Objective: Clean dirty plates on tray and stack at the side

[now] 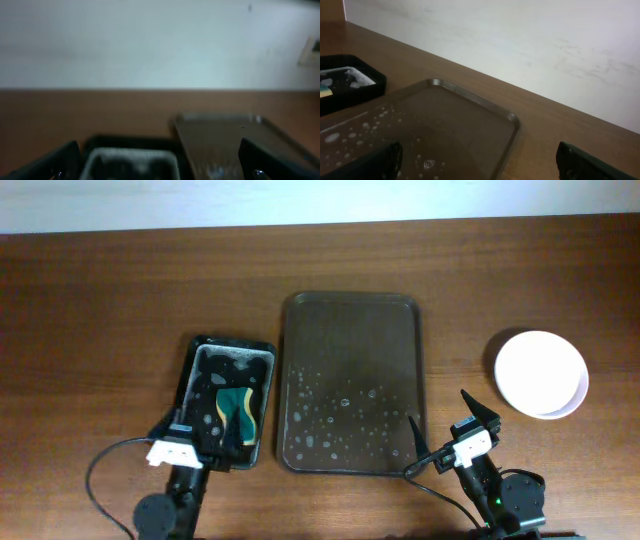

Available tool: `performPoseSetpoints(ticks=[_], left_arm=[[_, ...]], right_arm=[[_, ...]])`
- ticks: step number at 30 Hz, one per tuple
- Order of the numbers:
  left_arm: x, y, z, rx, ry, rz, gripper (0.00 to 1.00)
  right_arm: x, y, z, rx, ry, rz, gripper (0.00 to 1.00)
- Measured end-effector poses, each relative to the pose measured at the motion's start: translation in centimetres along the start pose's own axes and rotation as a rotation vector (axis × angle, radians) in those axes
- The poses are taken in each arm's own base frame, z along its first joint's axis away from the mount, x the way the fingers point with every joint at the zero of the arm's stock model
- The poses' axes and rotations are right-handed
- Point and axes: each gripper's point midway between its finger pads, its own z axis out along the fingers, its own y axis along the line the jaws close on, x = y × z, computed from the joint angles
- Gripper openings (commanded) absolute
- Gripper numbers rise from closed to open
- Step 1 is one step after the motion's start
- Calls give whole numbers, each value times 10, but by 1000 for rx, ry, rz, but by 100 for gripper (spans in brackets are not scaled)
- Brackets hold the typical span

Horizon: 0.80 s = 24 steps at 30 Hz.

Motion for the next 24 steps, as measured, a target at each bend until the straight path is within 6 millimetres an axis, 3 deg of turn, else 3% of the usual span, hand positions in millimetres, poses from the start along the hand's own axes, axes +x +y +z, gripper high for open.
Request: performPoseSetpoints(ticks=[4, 6, 24], left_arm=[[7, -4, 0, 17, 25, -3, 100], [22, -3, -1, 10, 86, -10, 100], [22, -2, -1, 10, 86, -10, 100]], right_arm=[[0, 0, 0, 0, 0, 0, 99], [0, 0, 0, 0, 0, 0, 99], [0, 0, 0, 0, 0, 0, 99]])
